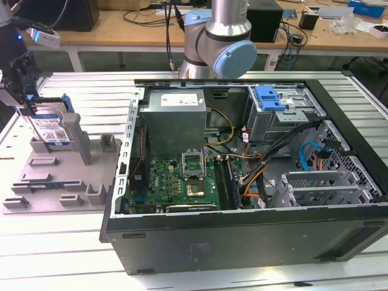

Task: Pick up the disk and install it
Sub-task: 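Pick up the disk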

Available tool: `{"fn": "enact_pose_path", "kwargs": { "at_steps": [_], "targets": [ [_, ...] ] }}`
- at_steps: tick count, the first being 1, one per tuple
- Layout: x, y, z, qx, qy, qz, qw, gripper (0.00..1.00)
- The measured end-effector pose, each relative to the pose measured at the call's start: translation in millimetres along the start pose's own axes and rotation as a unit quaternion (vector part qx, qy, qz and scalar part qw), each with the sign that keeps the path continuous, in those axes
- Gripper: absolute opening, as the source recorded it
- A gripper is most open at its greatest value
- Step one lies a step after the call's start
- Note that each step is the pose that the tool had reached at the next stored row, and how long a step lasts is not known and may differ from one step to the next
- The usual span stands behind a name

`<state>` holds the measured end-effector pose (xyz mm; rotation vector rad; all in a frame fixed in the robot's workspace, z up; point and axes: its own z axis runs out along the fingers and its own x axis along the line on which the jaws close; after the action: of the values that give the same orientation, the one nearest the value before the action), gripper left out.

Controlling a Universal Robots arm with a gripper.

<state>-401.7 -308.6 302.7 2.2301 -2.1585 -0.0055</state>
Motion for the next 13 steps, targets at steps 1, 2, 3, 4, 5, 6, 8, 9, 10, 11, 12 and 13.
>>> {"fn": "enact_pose_path", "kwargs": {
  "at_steps": [1,2,3,4,5,6,8,9,10,11,12,13],
  "targets": [
    [-0.2,0.2,0.2,0.0,0.0001,0.0,1.0,0.5],
    [-0.4,0.6,0.6,0.0,0.0,0.0,1.0,0.5],
    [-0.6,0.9,0.8,0.0,0.0,0.0,1.0,0.5],
    [-0.6,1.1,1.1,0.0001,0.0,0.0,1.0,0.5],
    [-0.6,1.3,1.5,0.0,0.0,0.0,1.0,0.48],
    [-0.7,1.4,1.7,0.0,0.0,0.0,1.0,0.41],
    [-0.7,1.7,2.2,0.0,0.0,0.0,1.0,0.41],
    [-0.7,1.7,2.5,0.0,0.0,0.0,1.0,0.41],
    [-0.7,1.7,2.9,0.0,0.0,0.0,1.0,0.41],
    [-0.7,1.8,3.2,0.0,0.0,0.0,1.0,0.41],
    [-0.7,1.8,3.5,0.0,0.0,0.0,1.0,0.41],
    [-0.7,1.8,3.6,-0.0001,0.0,0.0,1.0,0.41]
  ]
}}
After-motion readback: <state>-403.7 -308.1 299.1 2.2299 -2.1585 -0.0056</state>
